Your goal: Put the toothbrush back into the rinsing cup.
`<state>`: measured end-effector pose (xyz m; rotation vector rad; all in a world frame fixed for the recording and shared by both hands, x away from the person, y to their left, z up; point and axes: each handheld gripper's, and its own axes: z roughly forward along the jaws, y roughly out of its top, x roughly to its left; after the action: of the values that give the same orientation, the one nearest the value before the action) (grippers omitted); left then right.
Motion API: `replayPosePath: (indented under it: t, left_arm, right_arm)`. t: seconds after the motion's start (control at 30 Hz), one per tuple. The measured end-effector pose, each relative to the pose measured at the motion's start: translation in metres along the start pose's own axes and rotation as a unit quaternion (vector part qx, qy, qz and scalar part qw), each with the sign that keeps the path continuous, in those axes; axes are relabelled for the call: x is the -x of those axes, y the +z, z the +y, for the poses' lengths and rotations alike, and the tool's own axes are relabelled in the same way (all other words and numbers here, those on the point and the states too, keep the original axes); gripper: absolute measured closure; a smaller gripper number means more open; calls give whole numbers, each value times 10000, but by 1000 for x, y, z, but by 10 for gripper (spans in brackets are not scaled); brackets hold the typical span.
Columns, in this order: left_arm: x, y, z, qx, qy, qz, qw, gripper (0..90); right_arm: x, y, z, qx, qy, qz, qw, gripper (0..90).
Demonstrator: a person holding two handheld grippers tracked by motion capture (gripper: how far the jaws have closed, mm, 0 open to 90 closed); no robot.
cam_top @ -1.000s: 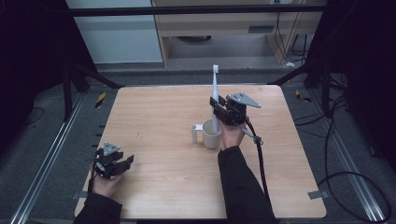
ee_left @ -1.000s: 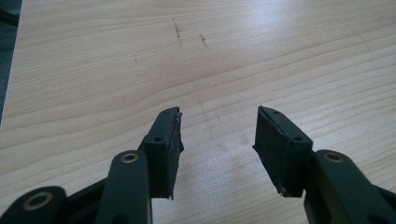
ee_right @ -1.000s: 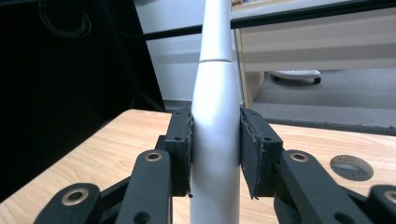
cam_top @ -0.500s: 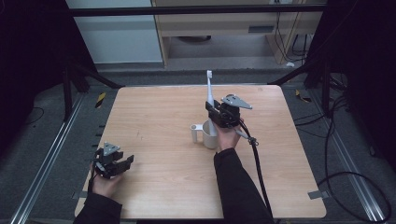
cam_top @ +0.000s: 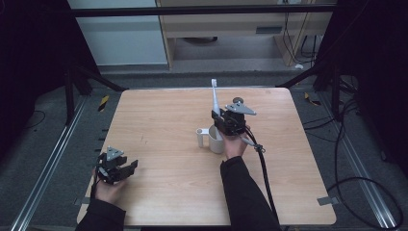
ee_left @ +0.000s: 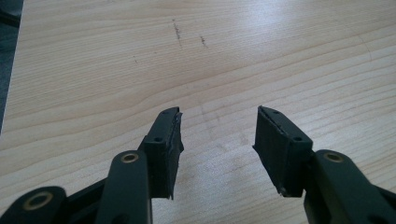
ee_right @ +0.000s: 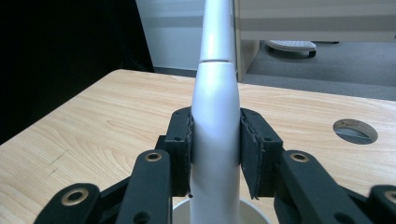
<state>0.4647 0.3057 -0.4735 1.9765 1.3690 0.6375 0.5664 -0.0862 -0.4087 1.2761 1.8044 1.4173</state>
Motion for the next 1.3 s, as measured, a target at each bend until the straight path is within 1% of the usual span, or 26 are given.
replayPosePath:
  t: [0.13,0.23,0.37,0.5,0.63,0.87,1.23,1.3]
  left_arm:
    - [0,0,0,3,6,2,10000,497]
    - [0,0,0,0,8,2,10000,497]
    - [0,0,0,-2,9,5,10000,497]
    - [0,0,0,-5,11,5,10000,497]
    - [0,0,0,-4,12,4,10000,497]
    - [1,0,0,-5,13,5,10000,497]
    - [1,0,0,-7,18,7,10000,497]
    - [1,0,0,-8,14,5,10000,497]
  right_arm:
    - [0,0,-1,-90,-52,-51,9999,667]
    - [1,-1,-4,-72,-19,-48,10000,668]
    - [3,0,-8,-210,-41,-89,9997,667]
    - [4,0,-11,-330,-33,-83,9994,667]
    - [3,2,-14,-530,-165,-129,9984,666]
    - [2,4,-17,-768,-285,-178,9965,664]
    - [2,4,-20,-878,-349,-209,9953,661]
    - [3,4,-20,-853,-339,-192,9956,661]
